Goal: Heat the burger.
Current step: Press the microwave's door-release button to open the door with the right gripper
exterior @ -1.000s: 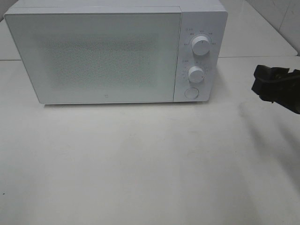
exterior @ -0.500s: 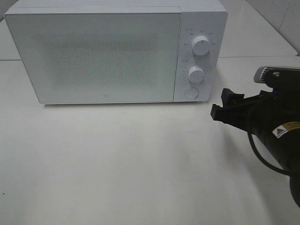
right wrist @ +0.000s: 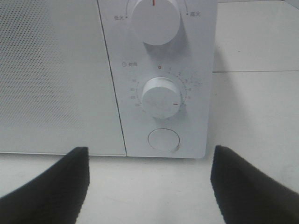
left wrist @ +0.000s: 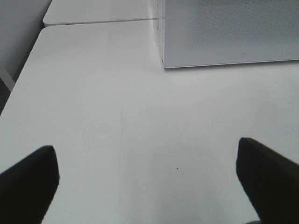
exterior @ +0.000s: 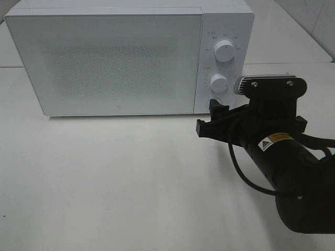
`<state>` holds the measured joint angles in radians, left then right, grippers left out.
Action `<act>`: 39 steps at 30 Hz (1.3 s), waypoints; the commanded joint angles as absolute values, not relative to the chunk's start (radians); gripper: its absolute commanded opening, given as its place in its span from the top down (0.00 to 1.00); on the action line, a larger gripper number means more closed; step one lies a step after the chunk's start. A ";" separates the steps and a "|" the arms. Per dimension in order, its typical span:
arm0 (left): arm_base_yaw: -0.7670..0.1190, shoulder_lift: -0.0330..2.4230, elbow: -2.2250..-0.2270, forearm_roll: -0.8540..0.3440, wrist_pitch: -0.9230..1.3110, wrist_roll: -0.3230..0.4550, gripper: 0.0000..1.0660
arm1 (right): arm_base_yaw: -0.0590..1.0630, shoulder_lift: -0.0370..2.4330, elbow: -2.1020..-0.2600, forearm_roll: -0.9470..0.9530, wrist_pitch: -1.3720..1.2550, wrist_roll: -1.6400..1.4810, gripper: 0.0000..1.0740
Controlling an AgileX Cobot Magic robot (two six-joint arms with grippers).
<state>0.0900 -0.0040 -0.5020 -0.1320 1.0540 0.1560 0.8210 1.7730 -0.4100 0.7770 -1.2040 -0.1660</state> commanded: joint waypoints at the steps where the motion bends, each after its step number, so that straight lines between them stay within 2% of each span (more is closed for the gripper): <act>1: 0.094 -0.024 -0.499 -0.142 1.041 0.155 0.08 | 0.830 1.796 -0.434 0.772 -1.211 -0.183 0.34; 8: 0.094 -0.024 -0.499 -0.142 1.041 0.155 0.08 | 0.830 1.797 -0.433 0.772 -1.187 -0.148 0.34; 11: 0.094 -0.024 -0.499 -0.142 1.041 0.155 0.08 | 0.830 1.797 -0.433 0.772 -1.168 -0.028 0.34; 16: 0.094 -0.024 -0.499 -0.142 1.041 0.155 0.08 | 0.830 1.797 -0.433 0.772 -1.111 0.355 0.40; 19: 0.094 -0.024 -0.499 -0.142 1.041 0.155 0.08 | 0.830 1.797 -0.433 0.772 -1.105 0.431 0.41; 21: 0.094 -0.024 -0.499 -0.142 1.041 0.155 0.08 | 0.830 1.799 -0.433 0.772 -1.087 0.713 0.46; 22: 0.094 -0.024 -0.499 -0.142 1.041 0.155 0.08 | 0.830 1.799 -0.433 0.772 -1.087 0.713 0.46; 24: 0.094 -0.024 -0.499 -0.142 1.041 0.155 0.08 | 0.830 1.803 -0.433 0.769 -1.085 0.909 0.51; 26: 0.094 -0.024 -0.499 -0.142 1.041 0.155 0.08 | 0.830 1.803 -0.433 0.769 -1.083 0.973 0.54; 27: 0.094 -0.024 -0.499 -0.142 1.041 0.155 0.08 | 0.830 1.803 -0.433 0.769 -1.084 1.075 0.59; 28: 0.094 -0.024 -0.499 -0.142 1.041 0.155 0.08 | 0.830 1.803 -0.433 0.769 -1.084 1.075 0.59; 30: 0.094 -0.024 -0.499 -0.142 1.041 0.155 0.08 | 0.830 1.803 -0.433 0.770 -1.085 1.200 0.69; 31: 0.094 -0.024 -0.499 -0.142 1.041 0.155 0.08 | 0.830 1.803 -0.433 0.770 -1.085 1.200 0.69; 32: 0.094 -0.024 -0.499 -0.142 1.041 0.155 0.08 | 0.830 1.803 -0.433 0.770 -1.085 1.262 0.76; 33: 0.094 -0.024 -0.499 -0.142 1.041 0.155 0.08 | 0.830 1.803 -0.433 0.770 -1.085 1.262 0.76; 35: 0.094 -0.024 -0.499 -0.142 1.041 0.155 0.08 | 0.830 1.803 -0.433 0.771 -1.085 1.359 0.86; 36: 0.094 -0.024 -0.499 -0.142 1.041 0.155 0.08 | 0.830 1.803 -0.433 0.771 -1.085 1.359 0.86; 38: 0.094 -0.024 -0.499 -0.142 1.041 0.155 0.08 | 0.830 1.803 -0.433 0.772 -1.085 1.442 0.94; 39: 0.094 -0.024 -0.499 -0.142 1.041 0.155 0.08 | 0.830 1.803 -0.433 0.772 -1.085 1.442 0.94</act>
